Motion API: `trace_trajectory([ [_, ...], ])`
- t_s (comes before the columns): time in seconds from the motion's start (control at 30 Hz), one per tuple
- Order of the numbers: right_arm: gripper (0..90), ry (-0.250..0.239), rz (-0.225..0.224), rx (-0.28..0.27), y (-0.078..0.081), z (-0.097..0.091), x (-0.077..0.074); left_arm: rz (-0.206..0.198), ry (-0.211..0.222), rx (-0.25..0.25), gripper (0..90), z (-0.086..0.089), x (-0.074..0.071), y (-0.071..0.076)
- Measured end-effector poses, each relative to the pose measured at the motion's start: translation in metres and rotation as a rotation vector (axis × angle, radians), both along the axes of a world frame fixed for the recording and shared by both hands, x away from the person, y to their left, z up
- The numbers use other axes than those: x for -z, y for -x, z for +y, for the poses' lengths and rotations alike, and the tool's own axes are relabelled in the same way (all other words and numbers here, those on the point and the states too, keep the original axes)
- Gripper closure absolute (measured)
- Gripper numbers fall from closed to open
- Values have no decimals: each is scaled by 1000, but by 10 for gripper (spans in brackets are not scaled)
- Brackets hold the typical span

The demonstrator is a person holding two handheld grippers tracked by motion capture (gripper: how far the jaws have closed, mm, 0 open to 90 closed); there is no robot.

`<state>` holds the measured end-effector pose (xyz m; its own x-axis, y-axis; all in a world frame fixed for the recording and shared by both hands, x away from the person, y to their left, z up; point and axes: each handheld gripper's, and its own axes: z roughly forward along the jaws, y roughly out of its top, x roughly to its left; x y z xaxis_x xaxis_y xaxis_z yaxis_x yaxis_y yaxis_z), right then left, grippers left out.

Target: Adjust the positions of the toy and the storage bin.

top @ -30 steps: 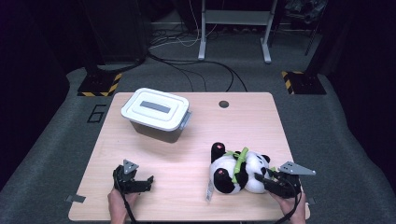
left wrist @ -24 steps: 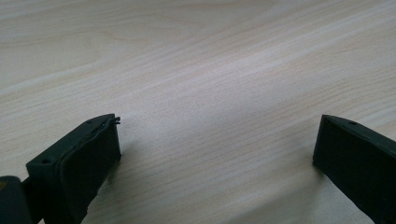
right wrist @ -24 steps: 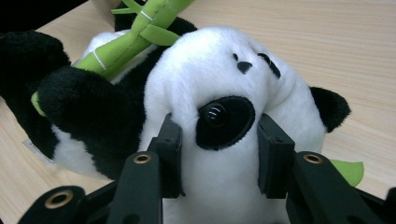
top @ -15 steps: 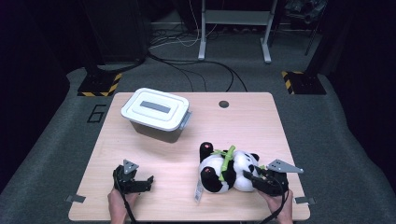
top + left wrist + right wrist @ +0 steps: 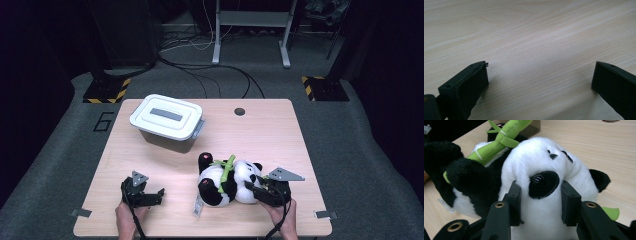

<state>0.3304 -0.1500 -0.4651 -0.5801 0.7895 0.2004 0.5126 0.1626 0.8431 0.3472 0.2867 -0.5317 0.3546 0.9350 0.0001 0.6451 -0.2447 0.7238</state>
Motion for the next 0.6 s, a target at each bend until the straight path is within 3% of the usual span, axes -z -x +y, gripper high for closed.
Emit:
trace_trajectory([
  [0.6,553,39,23,-28,-8,46,2,1,0,1,1,0,0,0],
])
